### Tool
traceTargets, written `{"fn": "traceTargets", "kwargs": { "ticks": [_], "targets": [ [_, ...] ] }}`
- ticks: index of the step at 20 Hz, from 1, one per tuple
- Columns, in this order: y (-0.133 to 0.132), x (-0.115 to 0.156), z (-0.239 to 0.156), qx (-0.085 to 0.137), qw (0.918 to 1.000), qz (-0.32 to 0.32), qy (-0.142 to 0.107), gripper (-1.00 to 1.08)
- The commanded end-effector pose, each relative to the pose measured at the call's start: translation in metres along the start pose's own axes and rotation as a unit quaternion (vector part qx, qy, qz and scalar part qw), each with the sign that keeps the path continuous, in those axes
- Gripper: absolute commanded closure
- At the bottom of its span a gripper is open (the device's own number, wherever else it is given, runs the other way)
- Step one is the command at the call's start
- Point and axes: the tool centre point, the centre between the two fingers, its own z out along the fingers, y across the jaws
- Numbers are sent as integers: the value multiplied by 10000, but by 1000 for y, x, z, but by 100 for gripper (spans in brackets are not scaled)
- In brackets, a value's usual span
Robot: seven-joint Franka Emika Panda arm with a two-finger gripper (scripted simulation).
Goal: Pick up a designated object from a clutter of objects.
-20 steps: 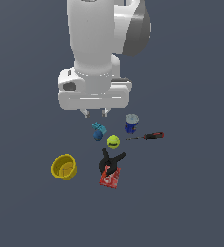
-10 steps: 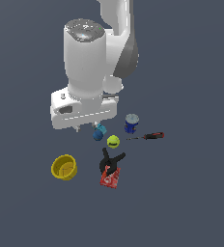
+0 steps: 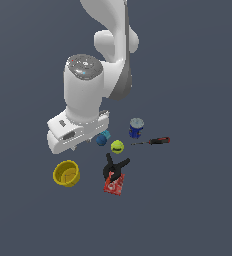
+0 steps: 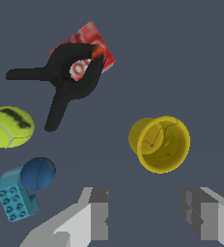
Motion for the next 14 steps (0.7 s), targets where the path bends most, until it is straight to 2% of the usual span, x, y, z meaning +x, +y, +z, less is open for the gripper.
{"fn": "traceTargets", "kwargs": {
  "ticks": [1, 7, 14],
  "targets": [
    [6, -1, 15, -73, 9991, -409, -57, -20],
    [17, -4, 49, -209, 9900, -1381, -198, -20],
    [26, -9, 89, -310, 9678, -2474, -351, -20]
  ]
}}
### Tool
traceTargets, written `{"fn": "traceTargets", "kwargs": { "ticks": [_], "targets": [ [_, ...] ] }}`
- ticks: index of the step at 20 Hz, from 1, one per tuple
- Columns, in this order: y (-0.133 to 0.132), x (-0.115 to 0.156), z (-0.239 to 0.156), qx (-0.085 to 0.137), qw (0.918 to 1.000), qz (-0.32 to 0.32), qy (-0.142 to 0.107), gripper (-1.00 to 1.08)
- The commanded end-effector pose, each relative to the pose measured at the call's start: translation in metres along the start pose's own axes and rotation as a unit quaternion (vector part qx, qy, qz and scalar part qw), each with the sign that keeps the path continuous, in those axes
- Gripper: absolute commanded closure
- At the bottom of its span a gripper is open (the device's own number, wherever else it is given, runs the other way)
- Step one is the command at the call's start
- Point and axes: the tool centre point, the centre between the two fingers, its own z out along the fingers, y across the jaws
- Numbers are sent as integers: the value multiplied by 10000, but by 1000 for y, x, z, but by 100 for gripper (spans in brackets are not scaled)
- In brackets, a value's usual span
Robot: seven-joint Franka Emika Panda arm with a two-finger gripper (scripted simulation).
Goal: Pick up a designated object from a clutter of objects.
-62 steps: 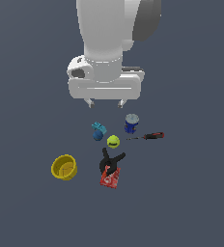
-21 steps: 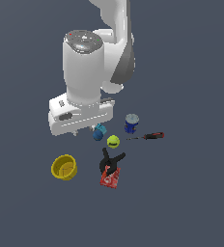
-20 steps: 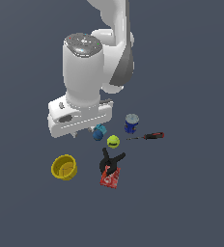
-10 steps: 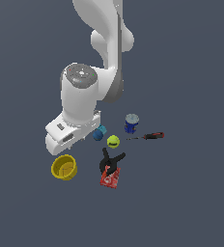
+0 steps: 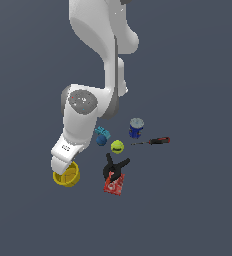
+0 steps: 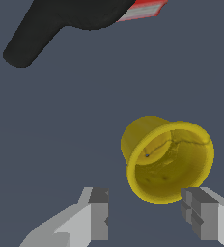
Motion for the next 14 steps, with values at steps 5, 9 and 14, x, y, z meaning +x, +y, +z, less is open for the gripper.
{"fn": "traceTargets", "kwargs": {
  "ticks": [5, 9, 14],
  "targets": [
    [1, -3, 29, -60, 9965, -826, -96, -20],
    [1, -4, 40, -76, 9934, -1141, -130, -20],
    [1, -4, 47, -84, 9909, -1338, -149, -20]
  ]
}}
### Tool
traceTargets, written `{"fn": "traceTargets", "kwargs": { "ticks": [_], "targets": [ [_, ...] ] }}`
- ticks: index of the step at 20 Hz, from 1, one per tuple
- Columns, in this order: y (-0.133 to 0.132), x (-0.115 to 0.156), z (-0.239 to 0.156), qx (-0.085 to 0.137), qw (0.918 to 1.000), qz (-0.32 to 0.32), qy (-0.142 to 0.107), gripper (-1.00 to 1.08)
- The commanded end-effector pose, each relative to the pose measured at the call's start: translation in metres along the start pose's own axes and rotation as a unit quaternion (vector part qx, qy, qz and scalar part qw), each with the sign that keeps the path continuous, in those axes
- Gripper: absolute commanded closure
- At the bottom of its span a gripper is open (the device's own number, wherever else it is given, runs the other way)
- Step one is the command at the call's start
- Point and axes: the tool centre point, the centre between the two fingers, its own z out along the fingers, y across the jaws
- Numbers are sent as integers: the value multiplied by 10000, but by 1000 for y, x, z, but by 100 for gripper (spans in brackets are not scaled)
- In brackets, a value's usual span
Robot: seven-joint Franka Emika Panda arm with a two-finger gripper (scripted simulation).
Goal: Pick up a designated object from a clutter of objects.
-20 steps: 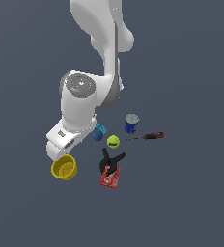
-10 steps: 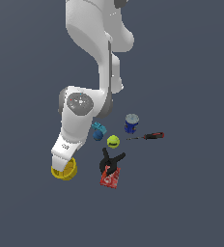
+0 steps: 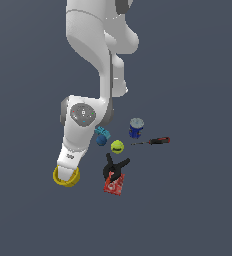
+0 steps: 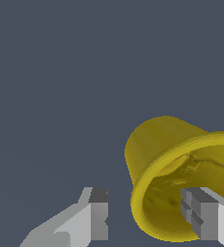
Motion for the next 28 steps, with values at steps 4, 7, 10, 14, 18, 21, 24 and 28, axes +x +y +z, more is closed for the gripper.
{"fn": "traceTargets", "kwargs": {
  "ticks": [4, 7, 10, 14, 18, 21, 24, 28],
  "targets": [
    [0, 0, 2, -2, 10000, -46, -4, -20],
    [0, 0, 7, -3, 10000, -49, -5, -20],
    [0, 0, 19, -5, 10000, -64, -5, -20],
    [-1, 0, 31, -7, 10000, -74, -5, -20],
    [-1, 0, 32, -7, 10000, -78, -5, 108],
    [-1, 0, 32, -7, 10000, -78, -5, 108],
    [-1, 0, 32, -7, 10000, -78, -5, 108],
    [-1, 0, 32, -7, 10000, -78, -5, 108]
  ]
}}
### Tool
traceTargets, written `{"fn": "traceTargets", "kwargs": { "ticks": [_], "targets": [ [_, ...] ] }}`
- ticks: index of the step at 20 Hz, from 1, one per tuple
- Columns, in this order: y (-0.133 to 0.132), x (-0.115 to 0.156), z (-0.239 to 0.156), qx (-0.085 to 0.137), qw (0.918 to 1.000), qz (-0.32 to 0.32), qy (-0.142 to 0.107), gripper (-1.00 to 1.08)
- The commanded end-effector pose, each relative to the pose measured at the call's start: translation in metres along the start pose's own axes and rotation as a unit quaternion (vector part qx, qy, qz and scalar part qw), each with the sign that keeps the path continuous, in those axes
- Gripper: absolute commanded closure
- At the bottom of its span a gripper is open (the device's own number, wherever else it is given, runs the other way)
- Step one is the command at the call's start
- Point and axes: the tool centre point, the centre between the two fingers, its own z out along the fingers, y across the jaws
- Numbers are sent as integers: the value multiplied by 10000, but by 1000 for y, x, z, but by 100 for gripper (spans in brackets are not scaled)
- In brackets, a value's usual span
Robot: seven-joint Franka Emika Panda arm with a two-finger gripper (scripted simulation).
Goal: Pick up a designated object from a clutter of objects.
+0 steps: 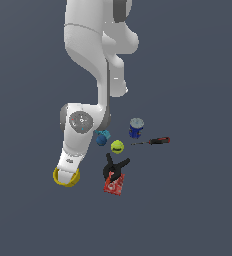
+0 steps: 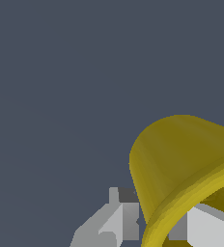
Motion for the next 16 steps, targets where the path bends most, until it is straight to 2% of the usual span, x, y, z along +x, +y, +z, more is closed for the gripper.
{"fn": "traceTargets", "kwargs": {
  "ticks": [1, 9, 16],
  "targets": [
    [0, 0, -1, 1, 10000, 0, 0, 108],
    [-9, 11, -23, 1, 10000, 0, 0, 108],
    [-26, 33, -68, -2, 10000, -5, -4, 108]
  ]
}}
